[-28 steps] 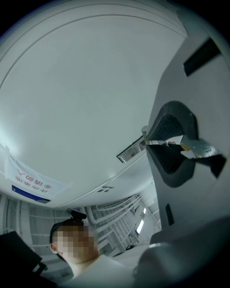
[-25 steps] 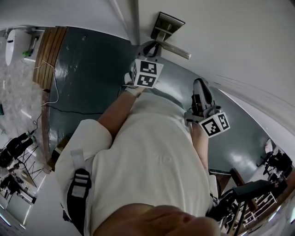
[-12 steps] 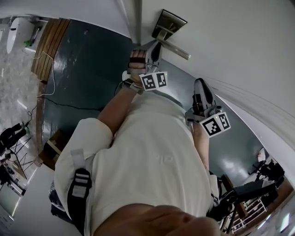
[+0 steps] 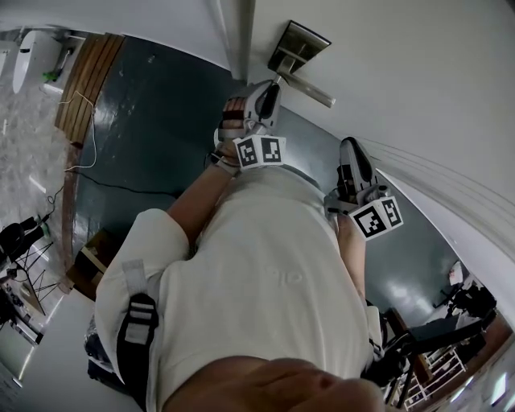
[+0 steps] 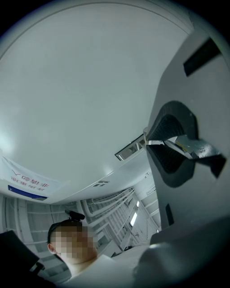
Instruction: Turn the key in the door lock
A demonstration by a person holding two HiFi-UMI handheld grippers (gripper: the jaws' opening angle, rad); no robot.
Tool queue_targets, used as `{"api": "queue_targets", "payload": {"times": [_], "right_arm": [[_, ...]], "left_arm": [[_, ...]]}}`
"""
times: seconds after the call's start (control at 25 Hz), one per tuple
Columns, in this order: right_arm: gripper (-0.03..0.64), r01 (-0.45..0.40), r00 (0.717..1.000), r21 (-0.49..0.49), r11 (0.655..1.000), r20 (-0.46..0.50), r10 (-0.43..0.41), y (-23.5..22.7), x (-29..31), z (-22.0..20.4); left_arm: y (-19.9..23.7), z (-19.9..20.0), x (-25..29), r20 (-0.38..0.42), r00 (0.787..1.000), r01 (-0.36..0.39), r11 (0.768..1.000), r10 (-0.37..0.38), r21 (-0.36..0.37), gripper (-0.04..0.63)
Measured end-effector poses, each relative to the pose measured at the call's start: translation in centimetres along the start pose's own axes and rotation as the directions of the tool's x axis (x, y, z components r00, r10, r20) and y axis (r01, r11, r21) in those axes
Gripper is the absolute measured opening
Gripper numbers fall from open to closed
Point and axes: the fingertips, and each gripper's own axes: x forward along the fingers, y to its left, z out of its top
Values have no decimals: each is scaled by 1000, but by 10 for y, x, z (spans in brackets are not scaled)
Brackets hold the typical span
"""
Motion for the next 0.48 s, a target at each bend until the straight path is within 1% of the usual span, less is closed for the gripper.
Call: {"api": "queue_targets", "payload": {"times": [0.04, 0.08, 0.12, 0.16, 0.2, 0.24, 0.28, 0.32, 0.36, 0.4, 0.44, 0.48], "right_arm": [[46, 2, 1000, 4, 1000, 3, -3, 1, 1, 0], [46, 4, 1000, 8, 1000, 6, -4, 3, 2, -1], [46, 6, 1000, 13, 1000, 7, -6, 5, 3, -1], [47, 6, 1000, 18, 1000, 8, -7, 7, 5, -2], [46, 7, 1000, 21, 1000, 9, -7, 9, 8, -3], [46, 9, 1000, 21, 1000, 10, -9, 12, 10, -4], [46, 11, 1000, 21, 1000, 10, -12, 15, 11, -4], [48, 16, 1000, 19, 1000, 10, -16, 19, 13, -5], [46, 21, 1000, 18, 1000, 10, -21, 22, 14, -6], [47, 28, 1000, 18, 999, 11, -28, 25, 16, -7], [46, 37, 999, 17, 999, 14, -37, 27, 17, -8], [46, 47, 999, 17, 999, 17, -47, 29, 17, -8]], "left_arm": [[1, -4, -7, 18, 998, 56, 993, -54, -101, 75], [2, -8, -14, 49, 991, 133, 963, -125, -234, 89], [5, -10, -20, 98, 974, 227, 892, -204, -391, 111], [9, -10, -24, 169, 946, 324, 769, -278, -551, 140], [16, -9, -27, 256, 909, 409, 595, -328, -691, 158], [25, -10, -28, 349, 871, 470, 381, -345, -796, 158], [34, -13, -27, 439, 835, 505, 145, -333, -851, 158], [39, -18, -24, 520, 798, 518, -94, -305, -850, 158], [43, -23, -22, 591, 762, 512, -313, -264, -800, 158], [46, -26, -19, 650, 731, 495, -493, -210, -716, 158], [51, -27, -15, 695, 704, 480, -623, -145, -617, 160], [55, -29, -11, 726, 682, 469, -710, -86, -525, 163]]}}
